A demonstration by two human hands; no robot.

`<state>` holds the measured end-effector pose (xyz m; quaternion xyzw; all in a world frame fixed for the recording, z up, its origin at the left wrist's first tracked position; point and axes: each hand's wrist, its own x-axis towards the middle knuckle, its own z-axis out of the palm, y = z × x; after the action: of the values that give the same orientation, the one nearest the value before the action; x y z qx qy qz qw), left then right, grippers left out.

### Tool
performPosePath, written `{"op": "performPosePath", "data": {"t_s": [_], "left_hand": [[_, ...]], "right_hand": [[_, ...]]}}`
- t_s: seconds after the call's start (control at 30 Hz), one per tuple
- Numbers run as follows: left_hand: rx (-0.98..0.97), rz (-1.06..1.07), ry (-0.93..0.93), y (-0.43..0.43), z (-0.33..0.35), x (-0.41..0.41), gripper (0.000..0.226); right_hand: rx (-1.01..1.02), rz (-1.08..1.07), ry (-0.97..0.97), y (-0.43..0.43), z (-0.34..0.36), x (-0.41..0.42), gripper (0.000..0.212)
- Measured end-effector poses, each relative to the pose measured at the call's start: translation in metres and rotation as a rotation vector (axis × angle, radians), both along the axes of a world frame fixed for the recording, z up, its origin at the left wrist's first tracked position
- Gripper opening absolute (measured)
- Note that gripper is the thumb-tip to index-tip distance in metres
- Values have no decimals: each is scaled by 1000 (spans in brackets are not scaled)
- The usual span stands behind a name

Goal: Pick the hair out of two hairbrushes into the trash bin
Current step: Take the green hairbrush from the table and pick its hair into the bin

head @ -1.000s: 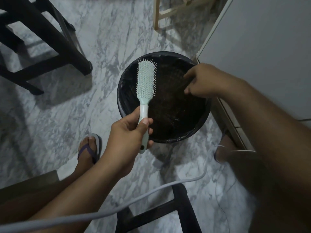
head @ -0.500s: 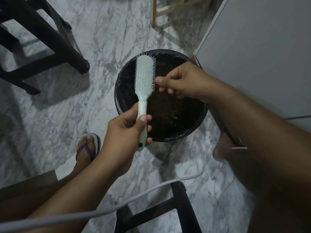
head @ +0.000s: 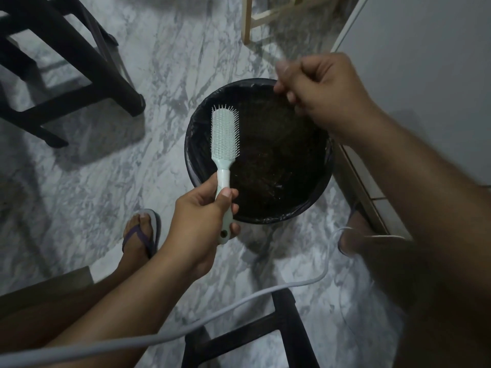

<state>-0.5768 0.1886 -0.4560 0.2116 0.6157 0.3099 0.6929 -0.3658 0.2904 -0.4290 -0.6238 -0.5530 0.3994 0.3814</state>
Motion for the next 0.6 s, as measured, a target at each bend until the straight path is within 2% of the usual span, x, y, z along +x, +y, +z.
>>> {"op": "performPosePath", "data": {"t_s": [0.03, 0.1, 0.17, 0.2, 0.23, 0.27, 0.37, 0.43, 0.47, 0.6], "left_hand": [[7, -2, -3, 0, 0, -1, 34], [27, -12, -2, -1, 0, -1, 34], [51, -23, 0, -2, 0, -1, 35], [63, -31, 2, -2, 1, 0, 36], [74, -40, 4, -1, 1, 0, 36], [85, -47, 4, -1, 2, 1, 37], [109, -56, 6, 0, 5, 4, 37], [118, -65, 17, 0, 5, 5, 36], [121, -69, 21, 0, 5, 5, 37], [134, -93, 45, -2, 3, 4, 39]], "right_hand": [[28, -32, 67, 0, 3, 1, 33], [46, -70, 54, 1, -3, 0, 32], [-129, 88, -201, -1, -23, 3, 23], [-301, 261, -404, -5, -34, 5, 29], [-443, 421, -586, -10, -43, 6, 45], [-478, 528, -702, -12, -47, 7, 59], [-400, 468, -560, -12, -37, 7, 68], [-369, 434, -606, -5, -30, 8, 73], [-347, 385, -588, -2, -27, 11, 69], [-255, 119, -179, -4, -17, -2, 50]]}}
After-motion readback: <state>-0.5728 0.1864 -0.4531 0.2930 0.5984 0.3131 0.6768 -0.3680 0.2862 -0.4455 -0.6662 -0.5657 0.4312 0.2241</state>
